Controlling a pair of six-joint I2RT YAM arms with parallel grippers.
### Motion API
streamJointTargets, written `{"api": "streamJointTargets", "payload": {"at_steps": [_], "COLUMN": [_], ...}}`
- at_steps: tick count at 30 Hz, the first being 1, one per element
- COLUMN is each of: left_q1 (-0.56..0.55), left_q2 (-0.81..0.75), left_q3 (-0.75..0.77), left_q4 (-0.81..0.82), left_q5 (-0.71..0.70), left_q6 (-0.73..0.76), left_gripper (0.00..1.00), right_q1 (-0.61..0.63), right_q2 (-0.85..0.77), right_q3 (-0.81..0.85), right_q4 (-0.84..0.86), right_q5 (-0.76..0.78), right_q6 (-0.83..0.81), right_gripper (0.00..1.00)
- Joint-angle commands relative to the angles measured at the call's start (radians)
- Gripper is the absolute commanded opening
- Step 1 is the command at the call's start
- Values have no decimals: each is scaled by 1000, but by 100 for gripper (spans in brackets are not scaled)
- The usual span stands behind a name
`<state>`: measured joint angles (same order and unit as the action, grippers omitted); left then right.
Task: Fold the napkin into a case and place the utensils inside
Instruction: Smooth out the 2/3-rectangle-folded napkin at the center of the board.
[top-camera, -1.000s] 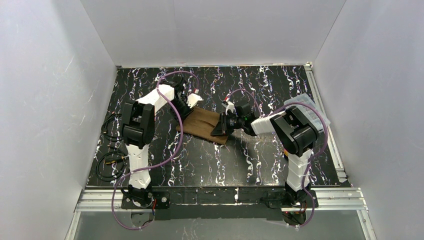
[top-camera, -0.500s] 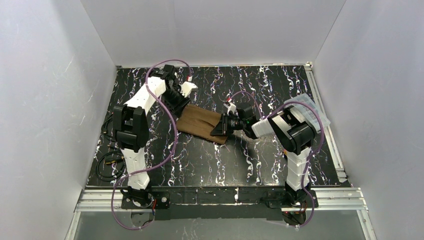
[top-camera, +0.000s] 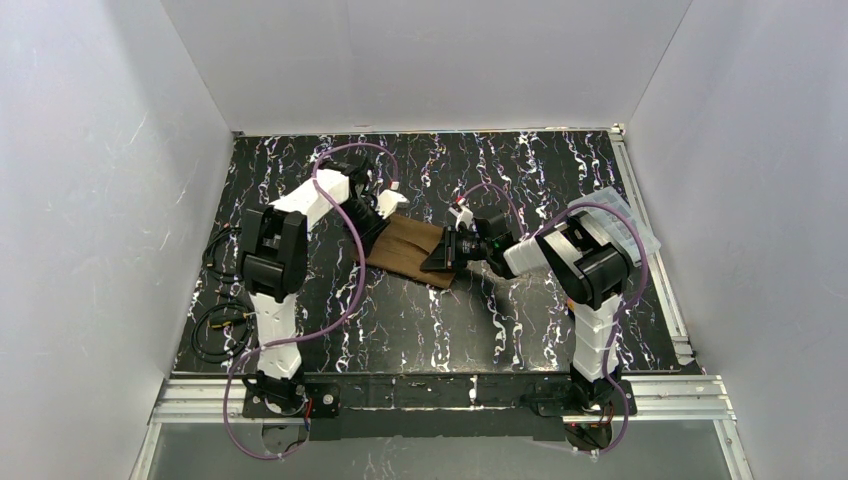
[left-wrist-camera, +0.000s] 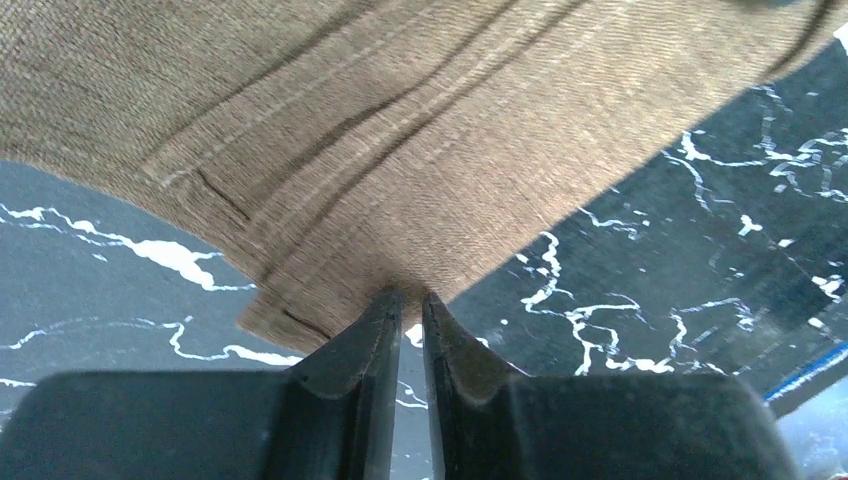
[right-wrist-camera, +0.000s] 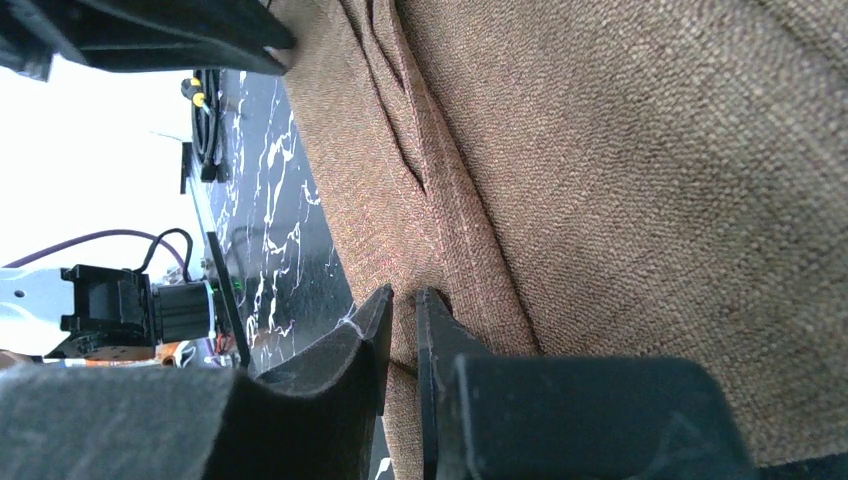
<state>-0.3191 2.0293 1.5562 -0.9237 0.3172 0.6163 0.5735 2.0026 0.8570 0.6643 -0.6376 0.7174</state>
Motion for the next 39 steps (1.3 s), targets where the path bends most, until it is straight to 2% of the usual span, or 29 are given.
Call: {"api": "streamJointTargets", "payload": {"at_steps": [1, 6, 13, 20, 24, 26, 29, 34, 39], "left_q1": [2, 1, -9, -13, -13, -13, -11, -9, -17], "left_q2": [61, 92, 80, 75, 69, 60, 40, 0, -8], "left_q3": [22, 11, -24, -26, -22, -7, 45, 137, 204], "left_q4": [38, 72, 112, 118, 118, 103, 57, -19, -133], "left_q5": [-43, -65, -88, -98, -106, -105, -88, -60, 113], "left_q6": [8, 20, 29, 36, 37, 37, 30, 17, -45], "left_gripper": [12, 10, 10, 10, 11, 13, 26, 37, 41], "right_q1": [-1, -19, -70, -10, -13, -16, -19, -22, -22], "right_q2": [-33, -108, -124, -99, -25, 27, 81, 105, 95], "right_q3": [-6, 50, 138, 82, 30, 23, 20, 15, 8], "right_q4": [-58, -108, -137, -81, 19, 51, 90, 81, 28], "right_q5": [-17, -76, -185, -193, -177, -179, -176, -151, -130], "right_q6": [15, 35, 74, 95, 143, 158, 179, 168, 121], "right_gripper": [25, 29, 32, 25, 20, 18, 15, 11, 11]}}
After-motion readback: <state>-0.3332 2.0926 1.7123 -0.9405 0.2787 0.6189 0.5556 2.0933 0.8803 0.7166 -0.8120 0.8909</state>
